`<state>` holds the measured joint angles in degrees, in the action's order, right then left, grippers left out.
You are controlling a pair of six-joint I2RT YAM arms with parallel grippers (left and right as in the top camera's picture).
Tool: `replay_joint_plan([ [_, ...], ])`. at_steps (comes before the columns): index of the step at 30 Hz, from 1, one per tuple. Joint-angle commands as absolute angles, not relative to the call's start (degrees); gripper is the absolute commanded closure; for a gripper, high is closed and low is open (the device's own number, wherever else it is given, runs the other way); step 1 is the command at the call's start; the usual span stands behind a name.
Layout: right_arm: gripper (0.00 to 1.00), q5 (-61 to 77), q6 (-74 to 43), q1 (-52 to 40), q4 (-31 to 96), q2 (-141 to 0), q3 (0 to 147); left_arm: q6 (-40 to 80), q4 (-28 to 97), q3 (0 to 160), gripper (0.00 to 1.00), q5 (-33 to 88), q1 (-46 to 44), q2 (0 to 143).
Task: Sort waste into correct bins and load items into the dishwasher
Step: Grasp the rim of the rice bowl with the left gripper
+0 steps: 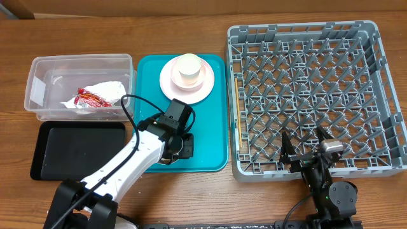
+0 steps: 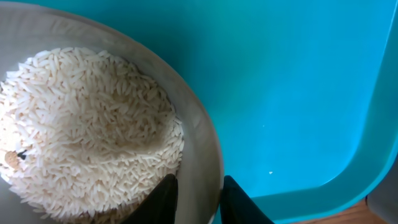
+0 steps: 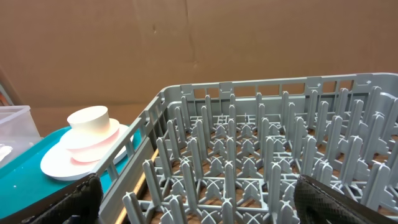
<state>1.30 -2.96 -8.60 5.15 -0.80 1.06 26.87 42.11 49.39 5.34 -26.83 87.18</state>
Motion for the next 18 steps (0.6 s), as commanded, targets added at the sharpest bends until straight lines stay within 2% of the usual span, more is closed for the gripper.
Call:
replay_joint_plan([
  [1,0.0,1.58,-2.74,-8.23,4.73,-0.45,0.47,27.24,41.74,47.94,0.75,5.74,-27.03,87.0],
  [3,0.0,1.58,-2.74,-8.23,4.73,-0.45,0.47,27.24,41.28,47.94,0.79,5.74,-27.03,87.0],
  [10,0.0,1.58,-2.74,-8.23,4.73,-0.45,0.47,27.22,41.1,47.94,0.79,5.56,-27.05,87.0],
  [18,0.0,1.58,-2.74,-8.23,4.73,-0.45,0.47,27.29,40.84,47.94,0.83,2.98,-27.05,87.0],
])
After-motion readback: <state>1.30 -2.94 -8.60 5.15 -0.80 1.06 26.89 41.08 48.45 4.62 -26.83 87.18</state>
